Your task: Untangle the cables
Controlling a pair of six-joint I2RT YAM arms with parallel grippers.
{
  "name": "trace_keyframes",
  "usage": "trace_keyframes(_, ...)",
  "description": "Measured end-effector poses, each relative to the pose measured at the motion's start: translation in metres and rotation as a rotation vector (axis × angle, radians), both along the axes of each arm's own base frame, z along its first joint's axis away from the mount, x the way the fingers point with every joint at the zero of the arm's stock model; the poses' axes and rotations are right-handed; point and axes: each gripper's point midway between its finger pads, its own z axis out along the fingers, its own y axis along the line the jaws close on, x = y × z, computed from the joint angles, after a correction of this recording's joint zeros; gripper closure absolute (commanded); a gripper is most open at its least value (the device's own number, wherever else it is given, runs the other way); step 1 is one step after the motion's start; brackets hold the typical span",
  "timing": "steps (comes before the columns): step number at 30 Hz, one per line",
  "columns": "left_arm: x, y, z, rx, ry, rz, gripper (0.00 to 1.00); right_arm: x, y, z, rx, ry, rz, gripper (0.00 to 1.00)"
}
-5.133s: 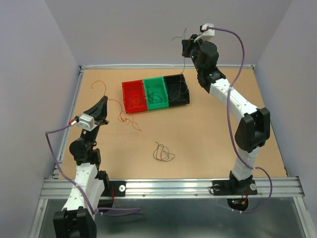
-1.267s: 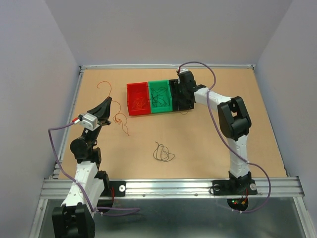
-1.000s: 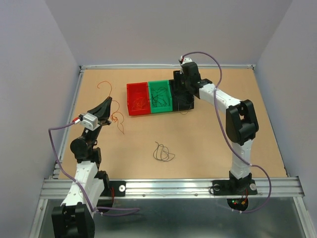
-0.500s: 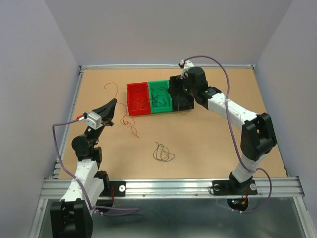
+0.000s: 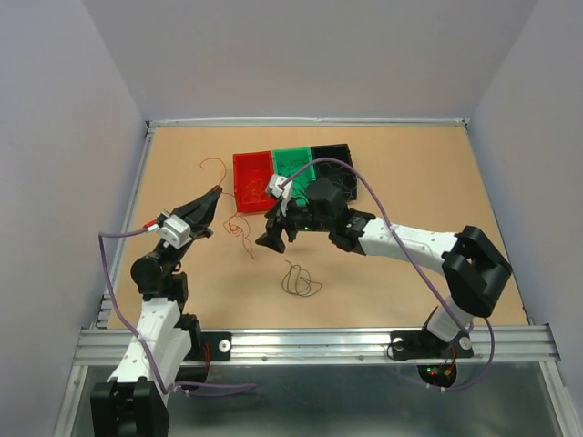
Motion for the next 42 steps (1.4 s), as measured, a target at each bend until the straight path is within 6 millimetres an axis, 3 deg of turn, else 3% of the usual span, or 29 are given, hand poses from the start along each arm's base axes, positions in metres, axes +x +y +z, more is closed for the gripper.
trace_keyframes(10,-0.006,-0.001,0.005,0.005,-0.022,-0.006,1.0,0.017,0.024,-0.051,-0.02,0.005,-0.009,0.36)
trace_keyframes(15,-0.009,-0.001,0.008,0.004,-0.034,-0.009,1.0,0.016,0.033,-0.052,0.007,0.005,0.013,0.49)
trace_keyframes(16,-0.009,-0.001,0.008,0.003,-0.034,-0.009,1.0,0.016,0.036,-0.05,0.018,0.003,0.02,0.48)
trace_keyframes(21,-0.009,-0.002,0.008,-0.003,-0.029,-0.012,1.0,0.013,0.046,-0.035,0.086,-0.021,0.065,0.26)
trace_keyframes(24,-0.009,-0.002,0.007,-0.005,-0.025,-0.014,1.0,0.01,0.051,-0.031,0.109,-0.014,0.088,0.25)
trace_keyframes(26,-0.009,-0.002,0.007,-0.007,-0.022,-0.015,1.0,0.01,0.053,-0.03,0.121,-0.01,0.097,0.3)
trace_keyframes(28,-0.008,-0.002,0.007,-0.007,-0.022,-0.016,1.0,0.01,0.055,-0.029,0.131,-0.003,0.096,0.48)
trace_keyframes(29,-0.009,-0.002,0.007,-0.008,-0.021,-0.016,1.0,0.011,0.056,-0.029,0.134,-0.006,0.096,0.6)
trace_keyframes(30,-0.009,-0.002,0.007,-0.009,-0.02,-0.017,1.0,0.012,0.058,-0.029,0.139,-0.003,0.095,0.85)
trace_keyframes(32,-0.009,-0.002,0.007,-0.009,-0.02,-0.017,1.0,0.013,0.059,-0.028,0.148,0.002,0.091,0.99)
trace_keyframes(38,0.007,0.012,0.001,-0.057,0.039,0.064,1.0,0.021,0.051,-0.026,0.148,0.001,0.012,0.99)
trace_keyframes(42,0.034,0.047,-0.002,-0.184,0.122,0.247,1.0,0.03,0.004,-0.006,0.164,-0.01,-0.179,0.99)
